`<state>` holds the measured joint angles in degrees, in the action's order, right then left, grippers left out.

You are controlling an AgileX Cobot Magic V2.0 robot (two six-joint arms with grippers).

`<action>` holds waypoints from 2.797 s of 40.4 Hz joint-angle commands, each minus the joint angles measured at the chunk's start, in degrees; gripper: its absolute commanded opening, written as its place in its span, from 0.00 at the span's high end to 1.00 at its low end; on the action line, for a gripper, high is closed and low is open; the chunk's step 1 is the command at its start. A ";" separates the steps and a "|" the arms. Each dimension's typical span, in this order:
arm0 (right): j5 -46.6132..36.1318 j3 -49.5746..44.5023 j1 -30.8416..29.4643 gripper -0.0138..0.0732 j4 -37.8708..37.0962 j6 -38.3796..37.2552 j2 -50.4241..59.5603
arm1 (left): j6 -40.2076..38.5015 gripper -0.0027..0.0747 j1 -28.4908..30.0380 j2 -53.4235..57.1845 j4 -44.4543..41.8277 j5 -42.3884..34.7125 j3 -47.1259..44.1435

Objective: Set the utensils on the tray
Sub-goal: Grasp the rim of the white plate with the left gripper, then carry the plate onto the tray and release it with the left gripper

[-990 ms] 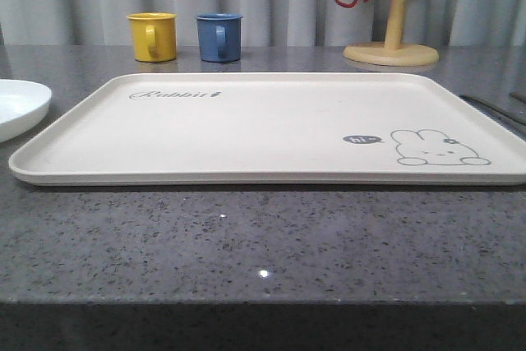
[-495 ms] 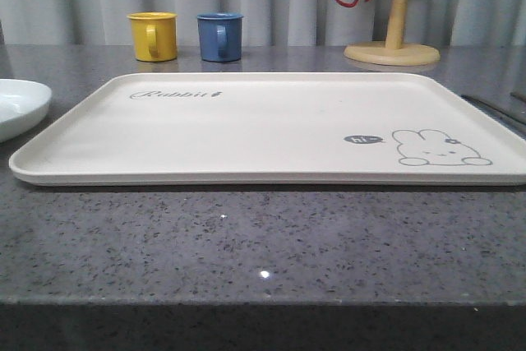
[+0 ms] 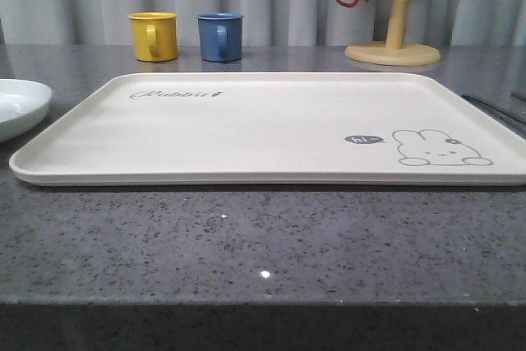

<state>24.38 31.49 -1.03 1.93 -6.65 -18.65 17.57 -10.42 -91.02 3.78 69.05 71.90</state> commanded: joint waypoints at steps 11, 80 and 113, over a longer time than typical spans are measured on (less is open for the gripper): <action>-4.28 1.93 -0.25 0.11 -0.04 0.34 -0.86 | 0.04 0.49 -0.37 1.01 0.72 -1.49 -1.39; -4.28 1.93 -0.25 0.11 -0.04 0.34 -0.86 | -8.48 0.96 -37.56 -14.52 -8.72 3.14 27.40; -4.28 1.93 -0.25 0.11 -0.04 0.34 -0.86 | -10.63 0.92 -23.38 -2.89 -4.66 3.67 31.82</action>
<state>24.38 31.49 -1.03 1.93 -6.65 -18.65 8.22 -37.76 -99.49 -1.54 71.12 103.80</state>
